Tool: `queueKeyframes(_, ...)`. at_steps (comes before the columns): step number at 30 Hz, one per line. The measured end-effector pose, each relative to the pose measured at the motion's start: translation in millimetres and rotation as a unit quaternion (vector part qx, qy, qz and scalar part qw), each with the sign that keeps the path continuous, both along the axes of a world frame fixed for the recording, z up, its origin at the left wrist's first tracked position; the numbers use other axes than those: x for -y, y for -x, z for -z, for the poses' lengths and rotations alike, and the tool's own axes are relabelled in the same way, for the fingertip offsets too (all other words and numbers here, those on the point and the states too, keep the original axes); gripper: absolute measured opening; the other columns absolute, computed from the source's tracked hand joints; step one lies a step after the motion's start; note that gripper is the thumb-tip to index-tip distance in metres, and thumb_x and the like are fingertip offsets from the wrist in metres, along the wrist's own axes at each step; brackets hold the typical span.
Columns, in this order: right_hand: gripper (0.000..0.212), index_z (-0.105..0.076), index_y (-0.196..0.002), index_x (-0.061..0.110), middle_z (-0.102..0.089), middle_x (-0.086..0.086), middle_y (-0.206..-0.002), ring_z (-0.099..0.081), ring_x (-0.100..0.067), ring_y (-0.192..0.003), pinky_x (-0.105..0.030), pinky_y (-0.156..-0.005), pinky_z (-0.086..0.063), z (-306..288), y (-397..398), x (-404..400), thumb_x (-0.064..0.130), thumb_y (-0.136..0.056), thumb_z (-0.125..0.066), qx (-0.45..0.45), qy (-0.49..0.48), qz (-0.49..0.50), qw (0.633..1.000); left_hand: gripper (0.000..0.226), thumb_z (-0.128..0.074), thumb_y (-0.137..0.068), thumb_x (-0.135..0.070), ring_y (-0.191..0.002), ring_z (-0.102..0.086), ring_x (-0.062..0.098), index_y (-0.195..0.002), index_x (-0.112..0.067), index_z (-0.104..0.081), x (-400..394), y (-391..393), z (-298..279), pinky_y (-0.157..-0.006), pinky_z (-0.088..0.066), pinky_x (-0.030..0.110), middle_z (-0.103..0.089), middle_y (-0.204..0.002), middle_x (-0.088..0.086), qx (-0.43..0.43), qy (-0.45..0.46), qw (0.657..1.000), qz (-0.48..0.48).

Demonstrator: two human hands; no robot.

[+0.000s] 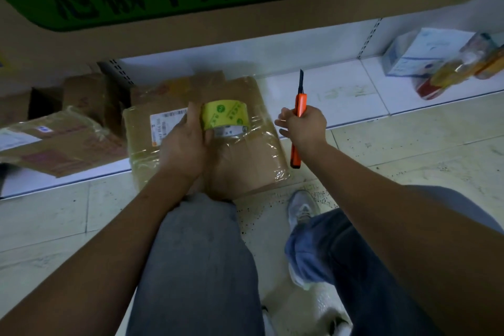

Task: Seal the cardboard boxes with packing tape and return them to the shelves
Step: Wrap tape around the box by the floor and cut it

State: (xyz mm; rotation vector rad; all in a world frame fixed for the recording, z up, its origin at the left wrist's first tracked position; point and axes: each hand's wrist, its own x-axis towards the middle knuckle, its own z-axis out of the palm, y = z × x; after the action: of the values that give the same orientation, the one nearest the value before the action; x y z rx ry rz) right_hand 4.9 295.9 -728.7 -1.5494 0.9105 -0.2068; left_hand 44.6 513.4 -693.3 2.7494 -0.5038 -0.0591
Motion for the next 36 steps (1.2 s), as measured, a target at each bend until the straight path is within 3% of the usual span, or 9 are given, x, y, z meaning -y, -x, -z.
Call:
queueKeyframes(12, 0.023, -0.062, -0.067, 0.004, -0.074, -0.019, -0.079, -0.075, -0.03, -0.073, -0.045, -0.073, -0.062, 16, -11, 8, 0.007, -0.09, -0.065, -0.067, -0.074, 0.032, 0.994, 0.05, -0.053, -0.1, -0.022, -0.087, -0.064, 0.039, -0.142, -0.01, -0.029, 21, -2, 3, -0.065, -0.048, 0.044, -0.062, -0.109, 0.019, 0.026, -0.026, 0.999, 0.0)
queueKeyframes(17, 0.02, -0.064, -0.079, -0.002, -0.068, -0.011, -0.066, -0.066, -0.022, -0.057, -0.034, -0.063, -0.06, 21, -15, 13, 0.014, -0.085, -0.075, -0.172, -0.094, 0.011, 0.98, 0.047, -0.055, -0.099, -0.025, -0.085, -0.065, 0.04, -0.137, -0.01, -0.033, 24, 1, 3, -0.062, -0.041, 0.04, -0.065, -0.105, 0.017, 0.031, -0.045, 0.998, -0.011)
queueKeyframes(20, 0.025, -0.06, -0.085, 0.002, -0.061, -0.009, -0.072, -0.047, -0.017, -0.049, -0.026, -0.045, -0.042, 23, -17, 13, 0.021, -0.087, -0.076, -0.23, -0.098, -0.032, 0.968, 0.043, -0.056, -0.098, -0.03, -0.085, -0.065, 0.04, -0.131, -0.009, -0.039, 22, 0, 6, -0.061, -0.04, 0.039, -0.065, -0.101, 0.017, 0.043, -0.076, 0.996, -0.003)
queueKeyframes(23, 0.033, -0.051, -0.092, 0.006, -0.045, -0.007, -0.066, -0.038, -0.015, -0.049, -0.025, -0.046, -0.035, 22, -17, 14, 0.028, -0.089, -0.075, -0.245, -0.125, -0.061, 0.959, 0.043, -0.057, -0.097, -0.032, -0.088, -0.063, 0.039, -0.129, -0.008, -0.041, 20, -2, 9, -0.06, -0.036, 0.039, -0.064, -0.103, 0.017, 0.048, -0.095, 0.994, 0.001)
queueKeyframes(26, 0.069, -0.05, -0.104, 0.004, -0.06, -0.009, -0.08, -0.057, -0.017, -0.06, -0.028, -0.055, -0.048, 25, -9, 19, 0.06, -0.074, -0.079, -0.311, -0.03, -0.115, 0.943, 0.041, -0.056, -0.094, -0.033, -0.088, -0.061, 0.038, -0.124, -0.008, -0.043, 16, -5, 10, -0.058, -0.036, 0.039, -0.063, -0.102, 0.016, 0.056, -0.083, 0.995, -0.021)
queueKeyframes(28, 0.066, -0.054, -0.101, 0.007, -0.065, -0.008, -0.091, -0.063, -0.016, -0.071, -0.027, -0.058, -0.049, 27, -6, 23, 0.062, -0.073, -0.078, -0.276, 0.071, -0.085, 0.955, 0.041, -0.055, -0.093, -0.035, -0.088, -0.06, 0.036, -0.122, -0.009, -0.044, 17, -4, 12, -0.057, -0.034, 0.038, -0.062, -0.103, 0.014, 0.059, -0.083, 0.995, -0.021)
queueKeyframes(30, 0.045, -0.052, -0.077, 0.015, -0.059, -0.001, -0.073, -0.054, -0.01, -0.061, -0.027, -0.056, -0.041, 27, -10, 21, 0.054, -0.083, -0.072, -0.152, 0.111, -0.059, 0.98, 0.042, -0.056, -0.093, -0.038, -0.092, -0.059, 0.035, -0.122, -0.01, -0.045, 18, -4, 13, -0.058, -0.034, 0.038, -0.061, -0.107, 0.013, 0.055, -0.088, 0.994, -0.023)
queueKeyframes(32, 0.045, -0.046, -0.066, 0.019, -0.051, 0.002, -0.064, -0.049, -0.01, -0.058, -0.026, -0.058, -0.039, 20, -9, 8, 0.052, -0.089, -0.067, -0.093, 0.13, -0.095, 0.982, 0.045, -0.056, -0.093, -0.042, -0.099, -0.057, 0.035, -0.124, -0.011, -0.046, 19, -3, 14, -0.061, -0.035, 0.037, -0.06, -0.113, 0.012, 0.043, -0.095, 0.994, -0.042)
queueKeyframes(36, 0.044, -0.045, -0.067, 0.019, -0.051, 0.002, -0.066, -0.051, -0.016, -0.065, -0.029, -0.066, -0.039, 31, -2, -12, 0.049, -0.092, -0.064, -0.104, 0.118, -0.131, 0.979, 0.042, -0.049, -0.098, -0.041, -0.111, -0.052, 0.035, -0.124, -0.009, -0.052, 23, -1, 14, -0.067, -0.036, 0.039, -0.055, -0.122, 0.013, 0.029, -0.125, 0.99, -0.05)
